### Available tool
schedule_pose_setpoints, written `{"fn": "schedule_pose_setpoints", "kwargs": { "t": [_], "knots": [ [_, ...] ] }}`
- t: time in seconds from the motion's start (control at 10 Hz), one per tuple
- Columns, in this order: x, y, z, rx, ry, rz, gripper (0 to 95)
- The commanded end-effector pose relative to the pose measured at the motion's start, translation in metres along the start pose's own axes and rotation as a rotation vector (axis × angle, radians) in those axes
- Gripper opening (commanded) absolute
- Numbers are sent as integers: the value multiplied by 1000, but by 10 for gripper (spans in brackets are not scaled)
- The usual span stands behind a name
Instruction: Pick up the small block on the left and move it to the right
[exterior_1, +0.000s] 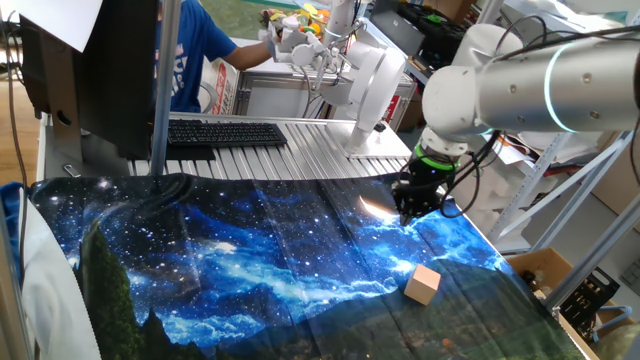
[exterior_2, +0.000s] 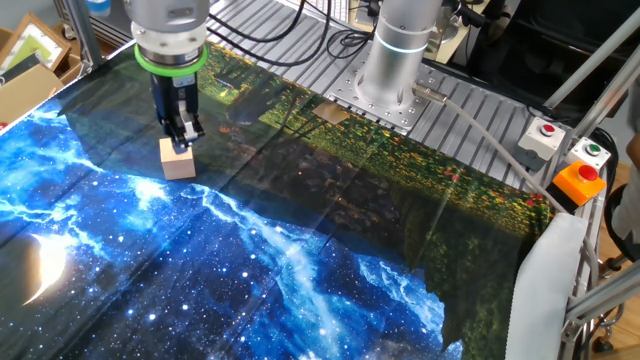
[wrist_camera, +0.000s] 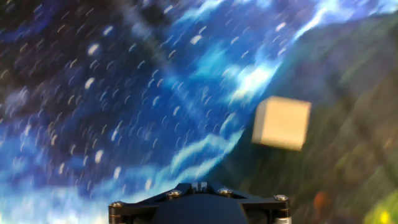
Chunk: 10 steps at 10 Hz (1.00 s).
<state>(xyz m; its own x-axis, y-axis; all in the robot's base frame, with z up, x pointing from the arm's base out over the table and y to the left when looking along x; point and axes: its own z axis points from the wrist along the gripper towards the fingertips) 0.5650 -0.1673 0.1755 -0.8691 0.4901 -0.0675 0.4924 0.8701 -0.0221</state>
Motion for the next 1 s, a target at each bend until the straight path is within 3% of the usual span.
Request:
{"fn": "schedule_pose_setpoints", "kwargs": {
  "t": [0.1,0.5,0.8,1.0],
  "knots": [
    [2,-1,-1,-6,0,29,0],
    [2,-1,0,-36,12,28,0],
    [2,0,0,-18,2,14,0],
    [2,0,0,-23,11,112,0]
  ]
}}
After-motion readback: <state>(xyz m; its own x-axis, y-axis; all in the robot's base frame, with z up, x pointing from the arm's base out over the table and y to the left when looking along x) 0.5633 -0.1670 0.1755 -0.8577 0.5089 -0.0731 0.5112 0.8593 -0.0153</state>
